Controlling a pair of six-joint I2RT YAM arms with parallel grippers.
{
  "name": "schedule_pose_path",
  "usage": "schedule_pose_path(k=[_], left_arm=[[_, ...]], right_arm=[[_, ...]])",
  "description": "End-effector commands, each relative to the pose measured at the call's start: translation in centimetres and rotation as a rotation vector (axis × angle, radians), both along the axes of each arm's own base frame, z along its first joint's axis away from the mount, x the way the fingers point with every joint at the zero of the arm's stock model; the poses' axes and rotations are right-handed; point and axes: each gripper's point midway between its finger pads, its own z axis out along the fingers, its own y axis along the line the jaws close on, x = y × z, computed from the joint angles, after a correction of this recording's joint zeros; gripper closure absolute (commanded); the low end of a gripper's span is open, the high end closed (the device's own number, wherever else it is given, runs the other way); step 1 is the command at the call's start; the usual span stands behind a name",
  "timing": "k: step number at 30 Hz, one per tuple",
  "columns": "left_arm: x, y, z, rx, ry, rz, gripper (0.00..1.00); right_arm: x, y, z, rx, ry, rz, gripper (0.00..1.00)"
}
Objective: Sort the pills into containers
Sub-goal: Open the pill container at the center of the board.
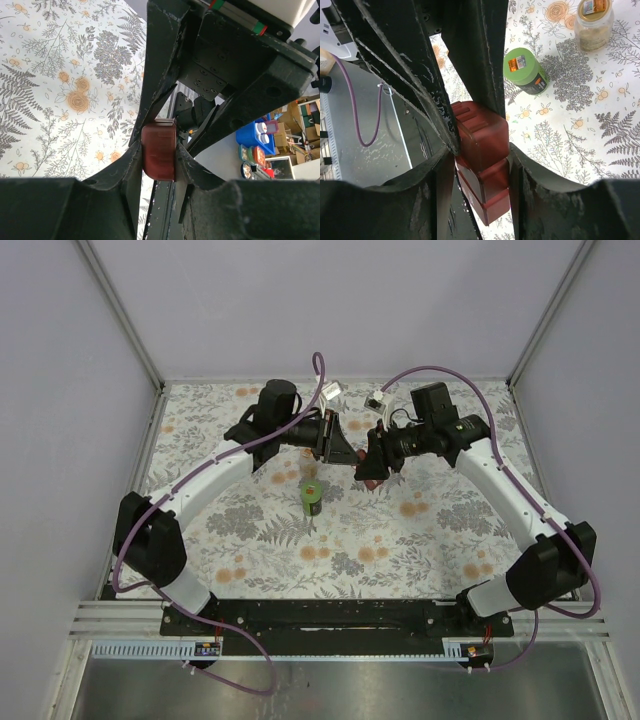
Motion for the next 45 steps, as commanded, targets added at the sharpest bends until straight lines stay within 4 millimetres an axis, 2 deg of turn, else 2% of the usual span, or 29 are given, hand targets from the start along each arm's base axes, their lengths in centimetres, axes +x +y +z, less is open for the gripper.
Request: schedule_pose_path(k=[1,7,14,15,16,18,19,22,26,32,39,40,45], left_arm=[[-3.3,0.0,3.9,-0.077,-0.107,-0.118,1.00],[-3.2,-0.1,3.4,-0.039,-0.143,-0.099,1.00],[-3.7,-0.4,3.2,-0.014,-0.173,-0.097,1.00],[-3.6,-0.4,3.3,-0.015,-0.175,-0.094,1.00],[-3.6,-0.4,3.3,-0.016,-0.178,-0.094,1.00],[-3.6,-0.3,3.4,-0.016,-0.178,-0.091,1.00],[-3.6,-0.4,3.4,-0.016,-0.176,-0.092,1.00],[-3.5,-0.4,3.1,-0.012,-0.168,-0.092,1.00],[-3.6,-0.4,3.1,-0.014,-0.167,-0.098,1.00],[-3.3,-0.2,2.6,0.006,-0.164,-0.079,1.00],[-0.1,0.7,1.8,0.063,-0.131,0.086,1.00],[0.3,0.8,1.8,0.060,-0.123,0.098,1.00],[2.3,1.6,1.8,0.042,-0.005,0.184,1.00]], right_arm=[[2.1,-0.2,0.6,0.001,-0.059,-0.030,0.80],[2.5,-0.5,0.2,-0.019,-0.048,-0.051,0.99],[2.7,-0.8,0.4,-0.027,-0.056,-0.068,1.00],[2.6,-0.8,0.5,-0.026,-0.057,-0.066,0.97],[2.6,-0.8,0.6,-0.027,-0.061,-0.068,0.88],[2.4,-0.9,0.8,-0.030,-0.069,-0.072,0.61],[2.5,-1.0,1.0,-0.032,-0.078,-0.080,0.51],[2.5,-1.2,1.2,-0.035,-0.083,-0.092,0.30],[3.0,-1.6,1.7,-0.042,-0.099,-0.120,0.23],[3.1,-2.2,2.4,-0.027,-0.106,-0.140,0.19],[3.0,-3.6,5.3,-0.015,-0.202,-0.193,0.16],[3.1,-3.9,5.7,-0.022,-0.222,-0.209,0.11],[3.5,-5.5,6.9,-0.072,-0.310,-0.286,0.05]])
